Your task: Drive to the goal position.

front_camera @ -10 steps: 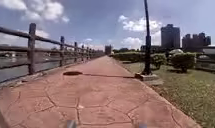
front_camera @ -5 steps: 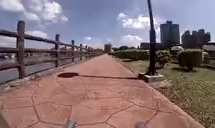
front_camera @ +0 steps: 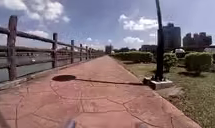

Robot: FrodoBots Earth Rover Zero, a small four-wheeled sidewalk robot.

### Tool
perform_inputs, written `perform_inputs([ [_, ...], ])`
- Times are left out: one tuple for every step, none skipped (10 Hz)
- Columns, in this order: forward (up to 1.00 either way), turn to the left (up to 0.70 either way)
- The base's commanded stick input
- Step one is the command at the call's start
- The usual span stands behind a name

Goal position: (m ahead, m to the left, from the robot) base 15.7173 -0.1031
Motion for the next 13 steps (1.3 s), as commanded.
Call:
perform_inputs([
  [0.70,0.00],
  [0.70,0.02],
  [0.70,0.25],
  [0.70,0.00],
  [0.70,0.00],
  [0.70,0.00],
  [0.70,0.00],
  [0.70,0.00],
  [0.70,0.00],
  [0.70,0.00],
  [0.70,0.00],
  [0.70,0.00],
  [0.70,0.00],
])
